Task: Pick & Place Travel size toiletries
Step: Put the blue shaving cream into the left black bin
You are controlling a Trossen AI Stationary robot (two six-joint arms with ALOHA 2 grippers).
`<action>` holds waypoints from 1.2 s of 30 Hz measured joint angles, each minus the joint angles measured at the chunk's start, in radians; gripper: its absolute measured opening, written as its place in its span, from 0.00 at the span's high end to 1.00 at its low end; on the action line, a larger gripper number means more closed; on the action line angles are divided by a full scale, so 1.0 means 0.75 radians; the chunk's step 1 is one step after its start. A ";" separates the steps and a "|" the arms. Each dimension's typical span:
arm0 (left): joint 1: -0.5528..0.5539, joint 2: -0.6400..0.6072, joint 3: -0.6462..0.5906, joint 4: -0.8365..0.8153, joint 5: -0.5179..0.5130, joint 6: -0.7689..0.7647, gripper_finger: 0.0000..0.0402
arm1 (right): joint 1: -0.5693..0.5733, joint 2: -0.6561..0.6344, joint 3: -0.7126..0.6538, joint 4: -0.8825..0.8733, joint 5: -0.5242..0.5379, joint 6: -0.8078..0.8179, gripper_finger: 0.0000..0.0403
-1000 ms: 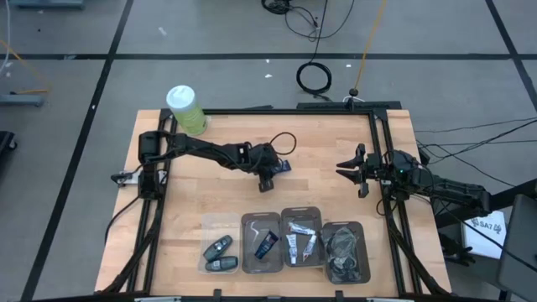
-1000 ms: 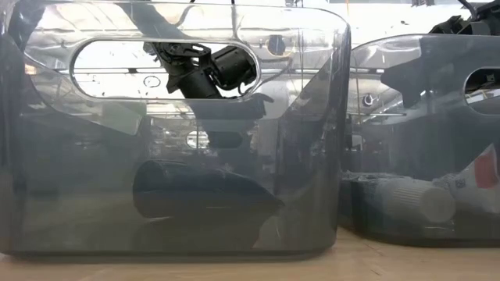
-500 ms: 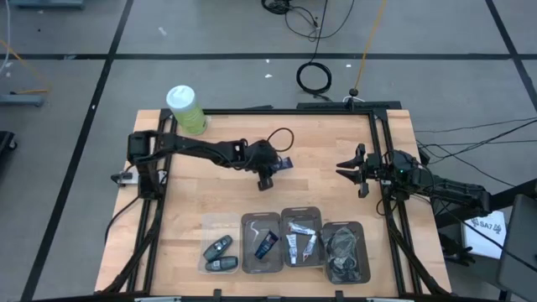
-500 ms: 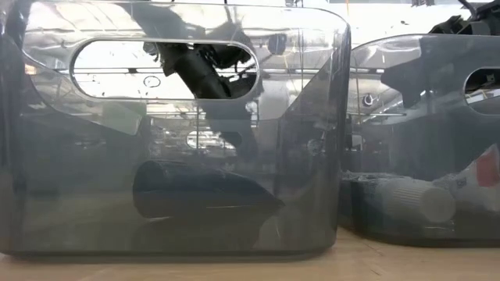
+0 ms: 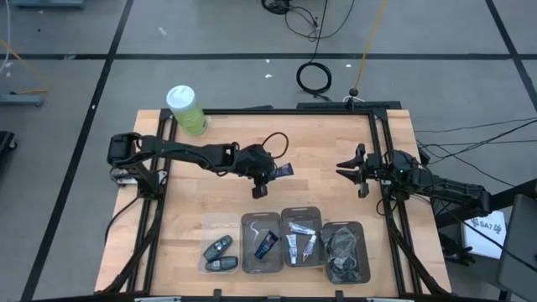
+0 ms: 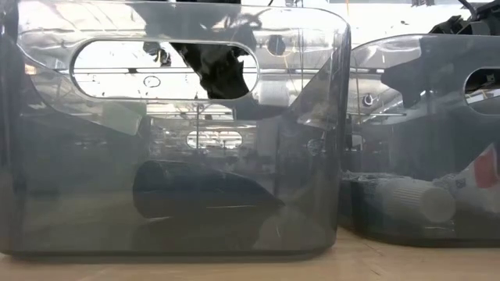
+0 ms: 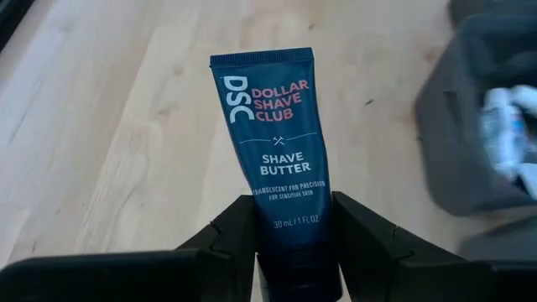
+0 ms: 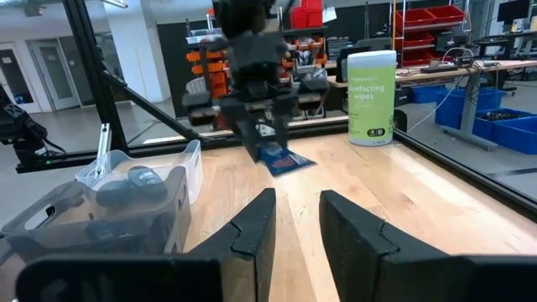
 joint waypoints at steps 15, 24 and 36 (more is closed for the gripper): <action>-0.245 -0.022 0.001 -0.068 0.003 -0.124 0.68 | 0.000 0.001 0.000 0.000 0.000 0.000 0.79; -0.403 -0.025 0.001 -0.065 0.005 -0.223 0.68 | 0.000 0.001 0.000 0.000 0.000 0.000 0.79; -0.608 -0.025 0.001 -0.064 -0.001 -0.468 0.68 | 0.000 0.000 0.000 0.000 0.000 0.000 0.79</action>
